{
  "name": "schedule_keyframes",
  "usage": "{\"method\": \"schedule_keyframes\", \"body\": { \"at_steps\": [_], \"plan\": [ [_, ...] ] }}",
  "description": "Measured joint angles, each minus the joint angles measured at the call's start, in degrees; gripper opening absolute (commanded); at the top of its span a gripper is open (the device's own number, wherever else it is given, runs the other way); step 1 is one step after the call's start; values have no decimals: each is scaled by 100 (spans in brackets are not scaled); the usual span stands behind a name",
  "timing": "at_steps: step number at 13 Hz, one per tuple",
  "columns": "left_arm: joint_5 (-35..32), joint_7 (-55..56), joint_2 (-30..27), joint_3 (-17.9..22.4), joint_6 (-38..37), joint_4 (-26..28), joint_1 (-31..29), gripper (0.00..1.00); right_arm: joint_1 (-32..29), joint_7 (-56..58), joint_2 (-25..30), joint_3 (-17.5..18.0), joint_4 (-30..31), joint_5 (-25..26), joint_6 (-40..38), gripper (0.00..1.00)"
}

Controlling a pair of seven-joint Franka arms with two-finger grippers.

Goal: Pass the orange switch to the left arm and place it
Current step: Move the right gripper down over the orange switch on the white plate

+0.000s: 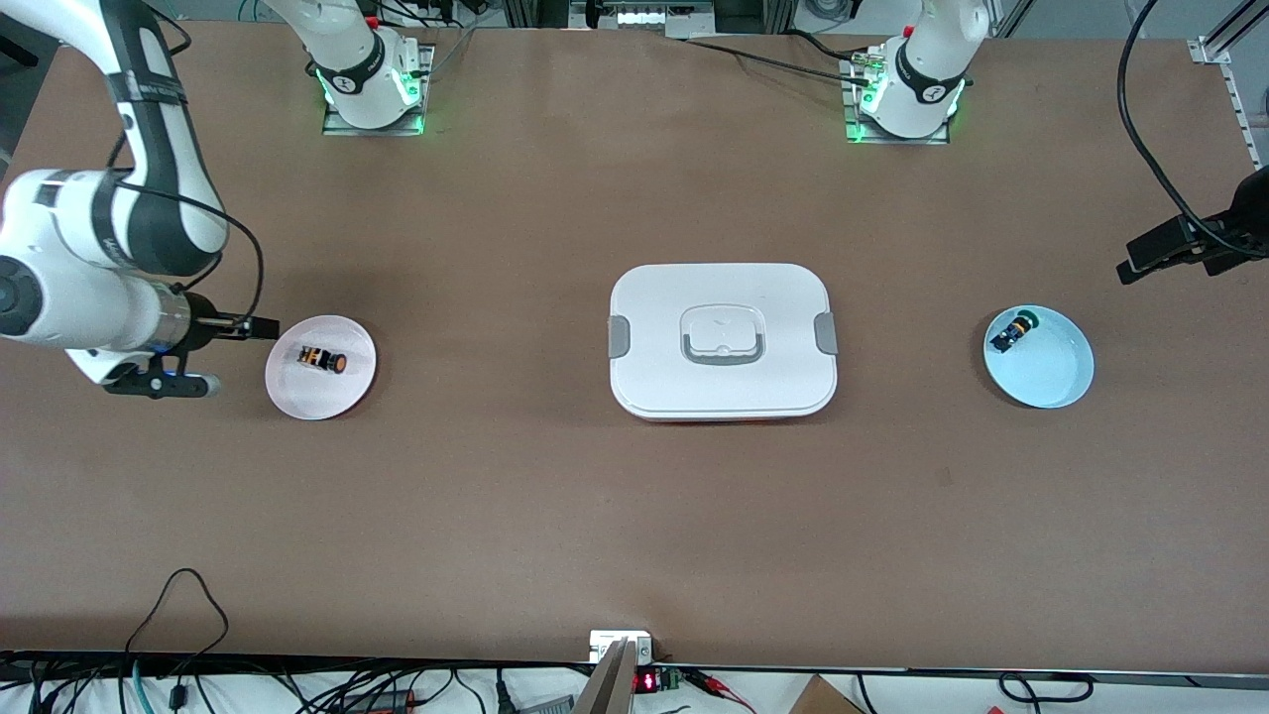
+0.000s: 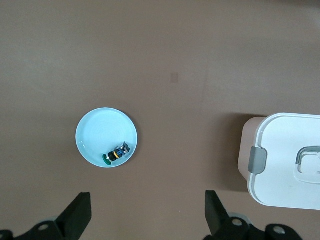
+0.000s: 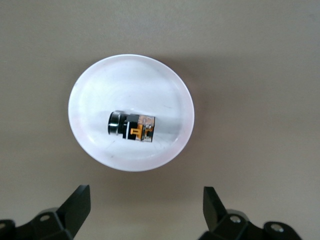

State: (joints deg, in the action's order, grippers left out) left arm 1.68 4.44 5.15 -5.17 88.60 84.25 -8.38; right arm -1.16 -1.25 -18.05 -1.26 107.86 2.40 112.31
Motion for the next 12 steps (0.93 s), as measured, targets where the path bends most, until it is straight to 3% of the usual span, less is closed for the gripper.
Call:
{"method": "schedule_keyframes", "body": {
  "at_steps": [6, 12],
  "plan": [
    [0, 0, 0, 0, 0, 0, 0, 100, 42, -3, -79, 4, 1500, 0, 2325, 100],
    [0, 0, 0, 0, 0, 0, 0, 100, 105, -43, -529, 8, 1651, -6, 3016, 100]
  ]
}}
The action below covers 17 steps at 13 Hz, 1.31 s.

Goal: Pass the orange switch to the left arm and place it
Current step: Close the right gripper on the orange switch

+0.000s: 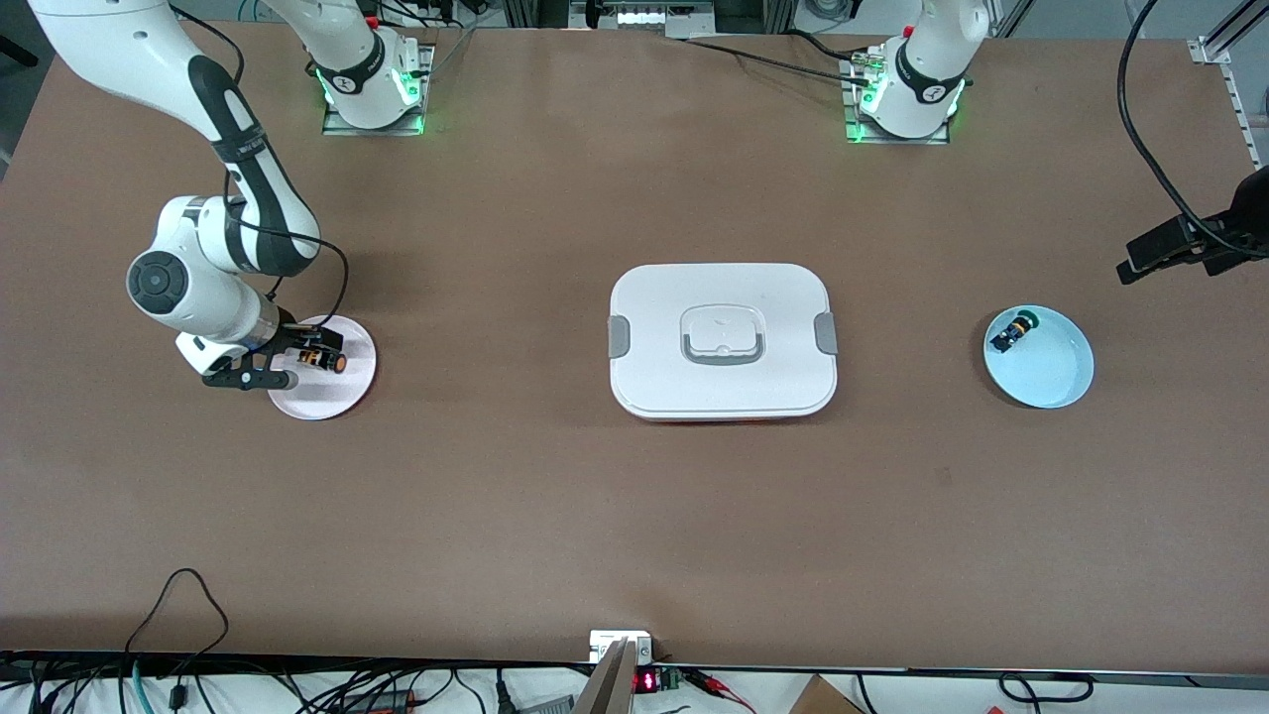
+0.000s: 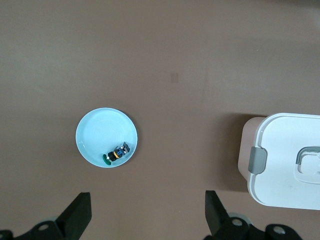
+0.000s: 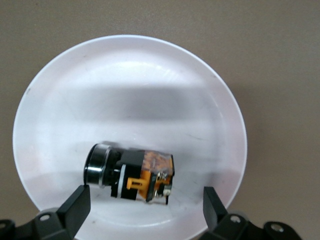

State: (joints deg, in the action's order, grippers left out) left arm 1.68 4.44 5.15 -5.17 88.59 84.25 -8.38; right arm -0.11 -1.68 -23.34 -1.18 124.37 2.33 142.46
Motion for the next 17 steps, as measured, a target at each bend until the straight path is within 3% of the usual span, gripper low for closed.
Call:
{"method": "schedule_keyframes", "body": {
  "at_steps": [7, 14, 17],
  "plan": [
    [0, 0, 0, 0, 0, 0, 0, 100, 15, -205, -168, -1, -118, -61, 168, 100],
    [0, 0, 0, 0, 0, 0, 0, 100, 51, -977, -113, 7, -233, -1172, 172, 100],
    [0, 0, 0, 0, 0, 0, 0, 100, -19, -1153, -153, -19, -179, -1277, 136, 100]
  ]
}}
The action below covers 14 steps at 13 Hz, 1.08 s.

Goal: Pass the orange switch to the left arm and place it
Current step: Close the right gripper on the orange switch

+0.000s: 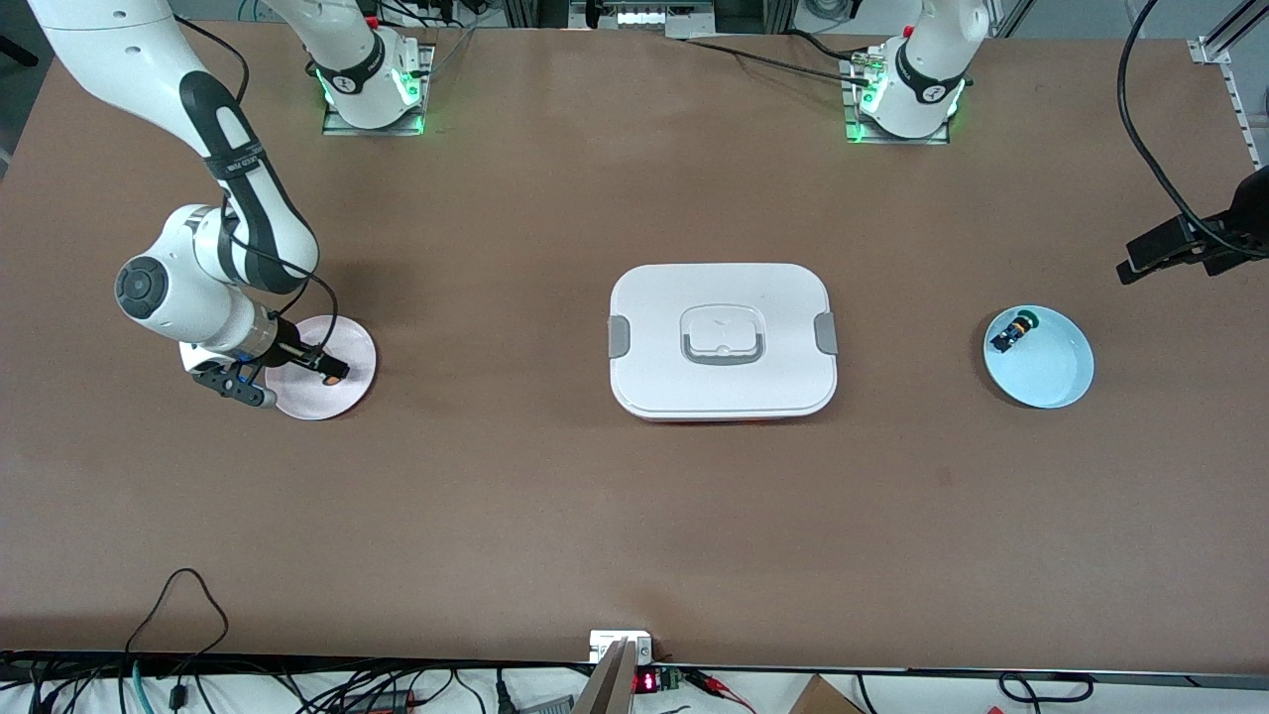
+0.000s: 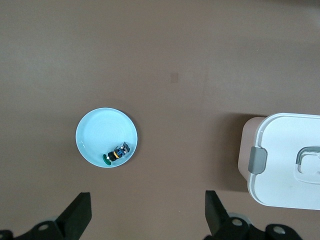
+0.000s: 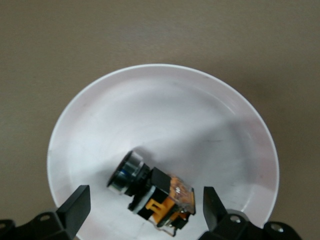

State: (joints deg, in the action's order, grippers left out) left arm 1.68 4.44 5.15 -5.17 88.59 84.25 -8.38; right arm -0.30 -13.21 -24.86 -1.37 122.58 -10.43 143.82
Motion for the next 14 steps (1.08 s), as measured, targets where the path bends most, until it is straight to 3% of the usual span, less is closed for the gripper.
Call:
{"method": "schedule_keyframes", "body": {
  "at_steps": [5, 14],
  "plan": [
    [0, 0, 0, 0, 0, 0, 0, 100, -203, -539, 259, -17, -65, -71, -567, 100],
    [0, 0, 0, 0, 0, 0, 0, 100, -128, -1096, 303, 13, -22, -395, -610, 100]
  ]
}}
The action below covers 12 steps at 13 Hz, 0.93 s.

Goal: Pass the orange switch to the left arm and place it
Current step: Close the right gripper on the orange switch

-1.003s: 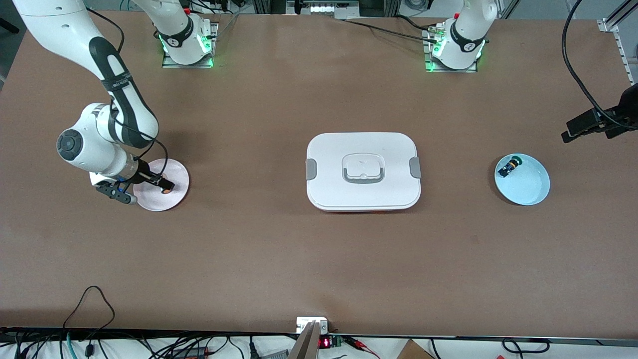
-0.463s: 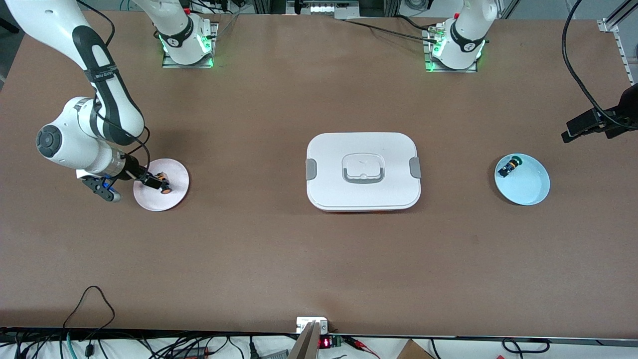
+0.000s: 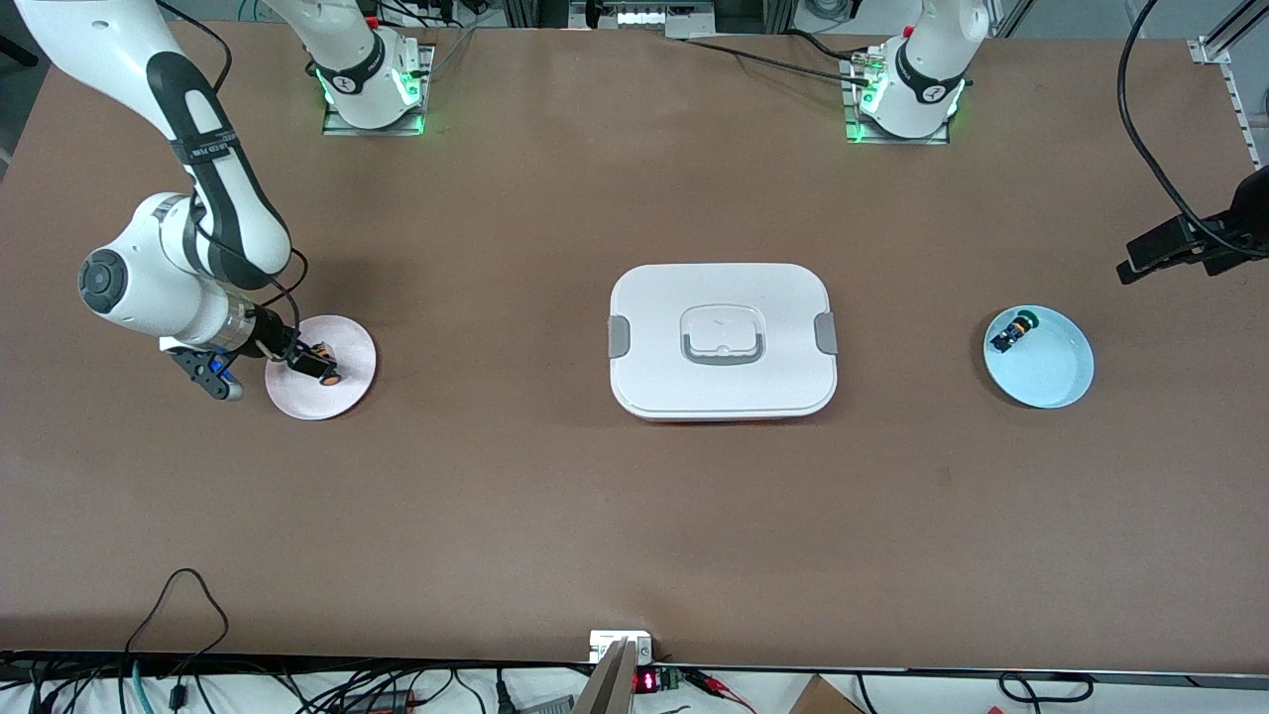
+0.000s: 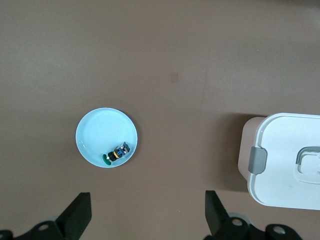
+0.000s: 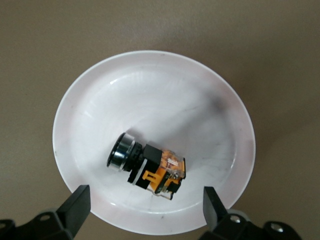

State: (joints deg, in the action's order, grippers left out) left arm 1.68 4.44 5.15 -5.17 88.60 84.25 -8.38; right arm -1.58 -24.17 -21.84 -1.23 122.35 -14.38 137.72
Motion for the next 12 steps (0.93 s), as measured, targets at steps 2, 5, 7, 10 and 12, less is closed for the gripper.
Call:
{"method": "schedule_keyframes", "body": {
  "at_steps": [2, 5, 7, 10, 12],
  "plan": [
    [0, 0, 0, 0, 0, 0, 0, 100, 2, -210, -82, 0, 11, -24, 23, 100],
    [0, 0, 0, 0, 0, 0, 0, 100, 44, -503, -194, 3, 11, -27, 279, 100],
    [0, 0, 0, 0, 0, 0, 0, 100, 194, -750, -247, 7, 9, -27, 409, 100],
    [0, 0, 0, 0, 0, 0, 0, 100, 249, -887, -356, -4, 9, -27, 571, 100],
    [0, 0, 0, 0, 0, 0, 0, 100, 205, -905, -396, -45, -1, -28, 623, 100]
  ]
}}
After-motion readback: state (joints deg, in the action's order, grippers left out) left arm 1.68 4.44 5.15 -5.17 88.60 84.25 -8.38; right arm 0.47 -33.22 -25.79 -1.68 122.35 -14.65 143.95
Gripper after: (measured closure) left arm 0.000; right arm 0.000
